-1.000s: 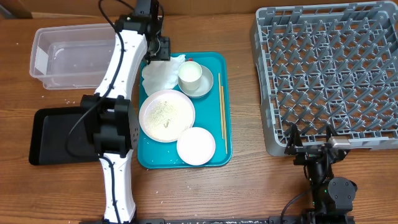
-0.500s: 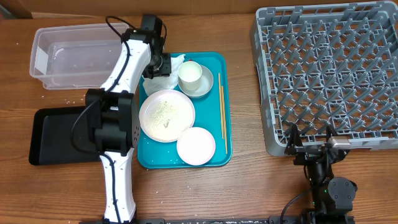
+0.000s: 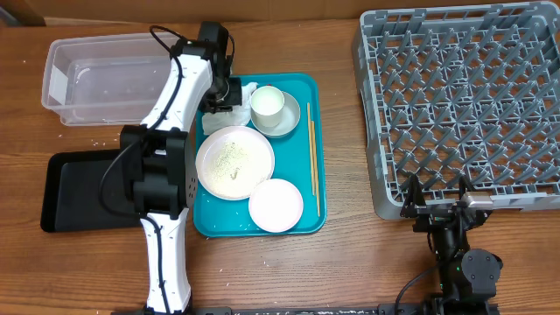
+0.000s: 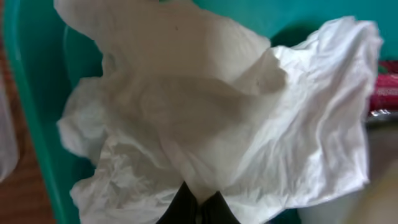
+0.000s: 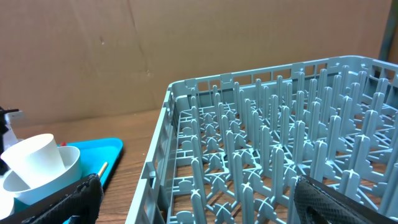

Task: Sort waste into correct bins and load items into the dishwasher
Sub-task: 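Lower the left gripper and grasp the crumpled white tissue, then carry the tissue left and release it into the clear bin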

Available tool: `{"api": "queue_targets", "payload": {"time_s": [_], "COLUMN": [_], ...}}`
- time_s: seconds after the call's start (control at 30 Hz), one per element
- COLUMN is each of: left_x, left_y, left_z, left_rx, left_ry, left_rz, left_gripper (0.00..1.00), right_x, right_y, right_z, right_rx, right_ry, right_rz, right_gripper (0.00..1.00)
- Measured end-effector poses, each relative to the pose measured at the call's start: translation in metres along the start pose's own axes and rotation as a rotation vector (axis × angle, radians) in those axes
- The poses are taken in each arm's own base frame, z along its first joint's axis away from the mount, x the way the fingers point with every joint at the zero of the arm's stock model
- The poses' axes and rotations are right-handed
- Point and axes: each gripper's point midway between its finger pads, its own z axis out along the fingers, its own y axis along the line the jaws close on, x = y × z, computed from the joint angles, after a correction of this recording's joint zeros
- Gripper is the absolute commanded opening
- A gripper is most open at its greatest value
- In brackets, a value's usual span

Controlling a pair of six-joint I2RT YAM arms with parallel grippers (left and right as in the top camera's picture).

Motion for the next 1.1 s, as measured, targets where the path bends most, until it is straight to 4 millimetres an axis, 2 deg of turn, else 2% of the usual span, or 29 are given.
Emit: {"api": "queue_targets", "payload": {"time_s": [0.07, 0.17, 0.27, 0.33, 0.5, 0.67, 0.73, 0.83, 0.9, 0.93, 1.03, 1.07, 1.1], "left_x": [0.000, -0.006, -0.013, -0.014, -0.016, -0.030, -0.040, -0.054, -0.060, -0.062, -0.062, -0.063, -0.064], "left_y": [-0.001, -0.005, -0.009, -0.010, -0.012, -0.005, 0.005, 0.030, 0.055, 0.077, 0.120, 0.136, 0.148], "left_z": [-0.013, -0.045, -0.078, -0.096, -0.119, -0.142, -0.158, -0.185, -0.200, -0.210, -0.220, -0.222, -0.223], "left_rx": [-0.002, 0.004, 0.012, 0.016, 0.022, 0.029, 0.032, 0.035, 0.021, 0.001, -0.051, -0.066, -0.077], "left_ry": [0.011, -0.003, -0.039, -0.057, -0.084, -0.161, -0.218, -0.305, -0.351, -0.379, -0.412, -0.426, -0.438], "left_rz": [-0.001, 0.000, 0.003, 0.003, 0.006, -0.010, -0.039, -0.109, -0.168, -0.229, -0.372, -0.426, -0.474], "left_gripper": [0.04, 0.04, 0.09, 0.04, 0.04, 0.04, 0.04, 0.04, 0.04, 0.04, 0.04, 0.08, 0.20], "right_x": [0.000, 0.000, 0.000, 0.000, 0.000, 0.000, 0.000, 0.000, 0.000, 0.000, 0.000, 0.000, 0.000], "right_y": [0.000, 0.000, 0.000, 0.000, 0.000, 0.000, 0.000, 0.000, 0.000, 0.000, 0.000, 0.000, 0.000], "right_z": [0.000, 0.000, 0.000, 0.000, 0.000, 0.000, 0.000, 0.000, 0.000, 0.000, 0.000, 0.000, 0.000], "right_rx": [0.000, 0.000, 0.000, 0.000, 0.000, 0.000, 0.000, 0.000, 0.000, 0.000, 0.000, 0.000, 0.000], "right_ry": [0.000, 0.000, 0.000, 0.000, 0.001, 0.000, 0.000, 0.000, 0.000, 0.000, 0.000, 0.000, 0.000], "right_rz": [0.000, 0.000, 0.000, 0.000, 0.000, 0.000, 0.000, 0.000, 0.000, 0.000, 0.000, 0.000, 0.000], "right_gripper": [1.00, 1.00, 1.00, 1.00, 1.00, 1.00, 1.00, 1.00, 1.00, 1.00, 1.00, 1.00, 1.00]}}
